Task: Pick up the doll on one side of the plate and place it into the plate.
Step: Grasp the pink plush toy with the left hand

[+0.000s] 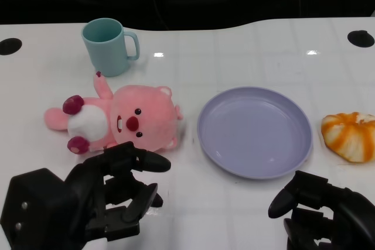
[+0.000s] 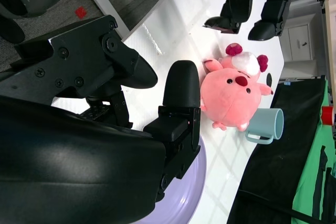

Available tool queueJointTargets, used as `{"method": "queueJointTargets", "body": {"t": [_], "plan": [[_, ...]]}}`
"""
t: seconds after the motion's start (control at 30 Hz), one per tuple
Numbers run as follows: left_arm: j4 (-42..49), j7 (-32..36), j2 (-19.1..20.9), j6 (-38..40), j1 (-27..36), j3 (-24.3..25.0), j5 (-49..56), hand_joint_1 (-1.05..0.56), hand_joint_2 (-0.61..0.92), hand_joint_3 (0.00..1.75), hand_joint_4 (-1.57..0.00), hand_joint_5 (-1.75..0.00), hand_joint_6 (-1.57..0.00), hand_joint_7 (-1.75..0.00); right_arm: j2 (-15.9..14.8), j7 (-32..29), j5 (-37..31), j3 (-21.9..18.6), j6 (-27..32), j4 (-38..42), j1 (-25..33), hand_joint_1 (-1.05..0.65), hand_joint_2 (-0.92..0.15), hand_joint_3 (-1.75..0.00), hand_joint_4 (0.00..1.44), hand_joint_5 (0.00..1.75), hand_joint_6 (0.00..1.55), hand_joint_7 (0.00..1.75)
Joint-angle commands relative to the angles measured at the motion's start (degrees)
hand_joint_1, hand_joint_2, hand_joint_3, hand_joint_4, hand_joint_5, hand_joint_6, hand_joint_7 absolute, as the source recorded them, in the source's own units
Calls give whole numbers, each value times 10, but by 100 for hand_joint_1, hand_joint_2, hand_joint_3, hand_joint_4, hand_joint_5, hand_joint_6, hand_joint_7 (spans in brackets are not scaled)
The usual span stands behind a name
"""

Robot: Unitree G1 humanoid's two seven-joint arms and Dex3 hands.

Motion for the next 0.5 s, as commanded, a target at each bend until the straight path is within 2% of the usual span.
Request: {"method": "queueJointTargets", "body": {"t": [0.03, 0.1, 0.17, 0.2, 0.3, 0.5], "plan": [[-10, -8, 22, -14, -14, 13, 9, -22, 72, 59, -52, -108, -63, -57, 0, -5, -1, 4, 3, -8, 2, -10, -65, -107, 67, 175, 49, 144], [-14, -2, 34, -23, -21, 12, 29, -22, 76, 51, -49, -107, -62, -53, 1, -5, 0, 4, 1, -8, 3, -10, -65, -107, 67, 175, 49, 144], [-17, 4, 51, -39, -28, 9, 65, -29, 87, 28, -46, -100, -59, -44, 1, -3, 2, 2, -4, -5, 3, -10, -66, -107, 66, 175, 49, 144], [-18, 5, 56, -43, -32, 9, 77, -33, 90, 23, -44, -98, -58, -42, 0, -2, 3, 1, -6, -4, 3, -9, -66, -107, 66, 175, 49, 143], [-17, 1, 67, -54, -43, 13, 98, -37, 92, 19, -39, -94, -53, -37, -3, 3, 3, -1, -9, -2, 3, -9, -65, -107, 66, 175, 49, 143], [-9, -17, 125, -66, -80, 20, 154, -46, 92, 10, -25, -94, -43, -28, -2, 1, 4, -5, 0, -5, 6, -11, -65, -106, 65, 175, 49, 143]]}}
